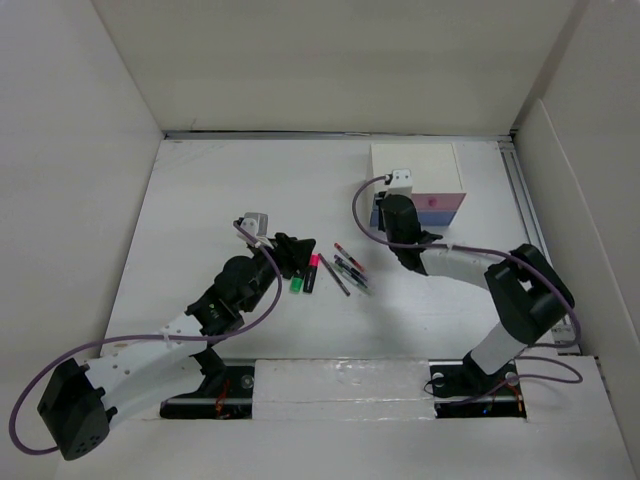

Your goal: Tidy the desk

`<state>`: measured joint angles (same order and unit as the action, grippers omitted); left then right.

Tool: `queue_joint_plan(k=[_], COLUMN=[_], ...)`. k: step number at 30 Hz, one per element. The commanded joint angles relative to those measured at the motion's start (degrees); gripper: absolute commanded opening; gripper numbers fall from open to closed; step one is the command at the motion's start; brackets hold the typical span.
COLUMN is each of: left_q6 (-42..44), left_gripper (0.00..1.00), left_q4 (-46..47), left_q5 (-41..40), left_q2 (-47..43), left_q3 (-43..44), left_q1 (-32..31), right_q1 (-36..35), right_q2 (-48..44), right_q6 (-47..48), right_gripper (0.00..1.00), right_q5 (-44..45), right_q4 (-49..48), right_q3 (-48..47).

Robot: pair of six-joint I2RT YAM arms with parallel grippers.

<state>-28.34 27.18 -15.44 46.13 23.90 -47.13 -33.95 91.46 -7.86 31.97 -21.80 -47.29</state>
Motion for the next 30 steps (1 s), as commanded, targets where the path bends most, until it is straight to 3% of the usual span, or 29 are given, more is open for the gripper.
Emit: queue_joint_plan(k=[1, 5, 10, 15, 18, 21, 24, 28, 30], left_q6=[0.39, 0.39, 0.48, 0.39, 0.3, 0.13, 0.04, 0.04, 0.04], left_gripper=[0.49, 0.49, 0.49, 0.49, 0.49, 0.49, 0.49, 0.49, 0.49], left_q4=[2.7, 2.62, 2.44, 2.27, 2.35, 2.35, 2.35, 2.27, 2.0], left_q5=[0.24, 0.24, 0.24, 0.32, 0.5, 1.2, 1.47, 1.56, 1.38], left_q2=[0.01, 0.01, -0.25, -1.13, -1.3, -1.39, -2.09, -2.71, -3.24], left_q3=[-0.17, -0.17, -0.08, -0.26, -0.43, -0.35, -0.61, -0.87, -0.96], left_q1=[0.11, 0.11, 0.11, 0.11, 0.11, 0.11, 0.11, 0.11, 0.11], right_q1=[0.47, 1.08, 1.61, 0.29, -0.85, 0.55, 6.07, 10.57, 12.93], right_q2=[2.58, 5.3, 7.06, 1.28, -4.96, -10.5, -13.58, -13.5, -12.98], right_q6=[0.91, 1.26, 1.7, 0.65, -1.37, -3.12, -5.14, -6.11, -6.2], right_gripper=[0.28, 0.28, 0.4, 0.55, 0.57, 0.53, 0.35, 0.3, 0.36], right_q5=[-0.59, -1.29, -2.52, -2.7, -2.7, -2.78, -3.57, -5.77, -6.56], right_q4=[-5.27, -5.27, -2.65, 0.08, 1.93, 4.13, 6.23, 8.26, 9.66], right_q3=[-4.04, -6.76, -10.54, -6.25, -2.29, 1.39, 3.69, 2.91, 2.12])
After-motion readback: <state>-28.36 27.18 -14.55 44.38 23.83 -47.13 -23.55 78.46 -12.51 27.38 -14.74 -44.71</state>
